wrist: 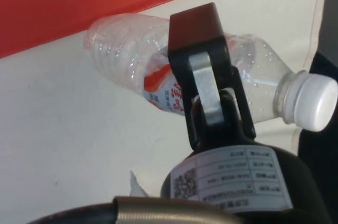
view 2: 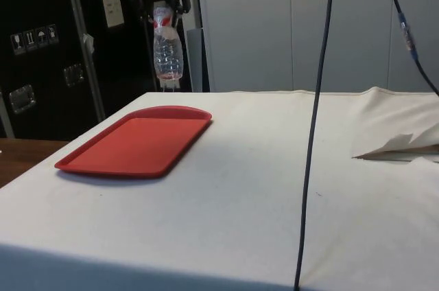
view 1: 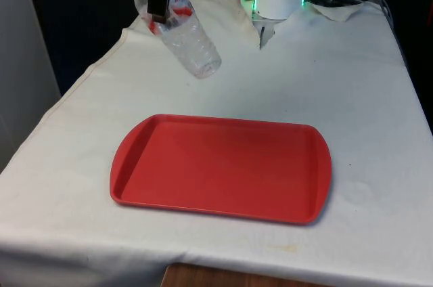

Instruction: Place the bottle upright on the tray.

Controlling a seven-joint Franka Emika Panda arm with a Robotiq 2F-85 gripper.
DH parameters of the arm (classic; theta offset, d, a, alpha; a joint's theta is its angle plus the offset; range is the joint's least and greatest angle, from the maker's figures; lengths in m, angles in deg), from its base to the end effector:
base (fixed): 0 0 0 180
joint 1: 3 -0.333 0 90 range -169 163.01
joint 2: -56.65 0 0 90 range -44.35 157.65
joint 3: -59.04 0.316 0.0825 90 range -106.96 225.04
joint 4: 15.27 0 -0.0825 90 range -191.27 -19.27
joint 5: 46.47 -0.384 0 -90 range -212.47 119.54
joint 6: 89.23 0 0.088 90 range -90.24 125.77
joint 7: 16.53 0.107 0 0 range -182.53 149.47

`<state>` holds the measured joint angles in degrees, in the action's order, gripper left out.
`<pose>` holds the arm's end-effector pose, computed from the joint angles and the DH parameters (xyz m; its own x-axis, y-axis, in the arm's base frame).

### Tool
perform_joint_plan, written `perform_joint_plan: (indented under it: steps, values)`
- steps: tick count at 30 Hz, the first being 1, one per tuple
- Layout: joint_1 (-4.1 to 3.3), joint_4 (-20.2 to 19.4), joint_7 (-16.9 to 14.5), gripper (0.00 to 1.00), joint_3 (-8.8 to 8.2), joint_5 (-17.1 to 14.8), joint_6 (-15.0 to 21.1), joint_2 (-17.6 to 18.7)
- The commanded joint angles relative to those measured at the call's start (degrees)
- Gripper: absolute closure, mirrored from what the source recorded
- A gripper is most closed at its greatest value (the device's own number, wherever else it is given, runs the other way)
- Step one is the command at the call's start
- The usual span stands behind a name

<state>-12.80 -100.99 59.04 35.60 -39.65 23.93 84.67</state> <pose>0.6791 -0.1266 0.4108 0.1097 -0.9514 0.2879 -0.9935 -0.0962 0.0606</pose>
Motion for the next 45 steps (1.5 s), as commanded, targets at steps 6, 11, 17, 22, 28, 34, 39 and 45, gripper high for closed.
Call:
perform_joint_plan:
  steps: [6,11,17,22,28,34,39,45]
  values:
    - [-0.57,-0.3,3.6,1.00,0.57,3.3,1.8,0.2]
    - [-0.52,-0.2,5.3,1.00,1.15,5.0,2.2,0.4]
    - [-0.57,-0.1,7.8,1.00,2.01,7.6,2.6,0.9]
    - [-0.63,0.2,10.5,1.00,2.81,10.2,3.0,1.3]
    - [-0.69,0.3,13.3,1.00,3.61,13.1,3.4,1.8]
    - [-0.34,0.2,15.0,1.00,4.76,15.2,2.9,1.9]
    - [-0.63,0.9,18.6,1.00,5.16,18.2,3.5,3.0]
    - [-0.57,1.3,21.3,1.00,5.73,20.6,3.6,4.0]
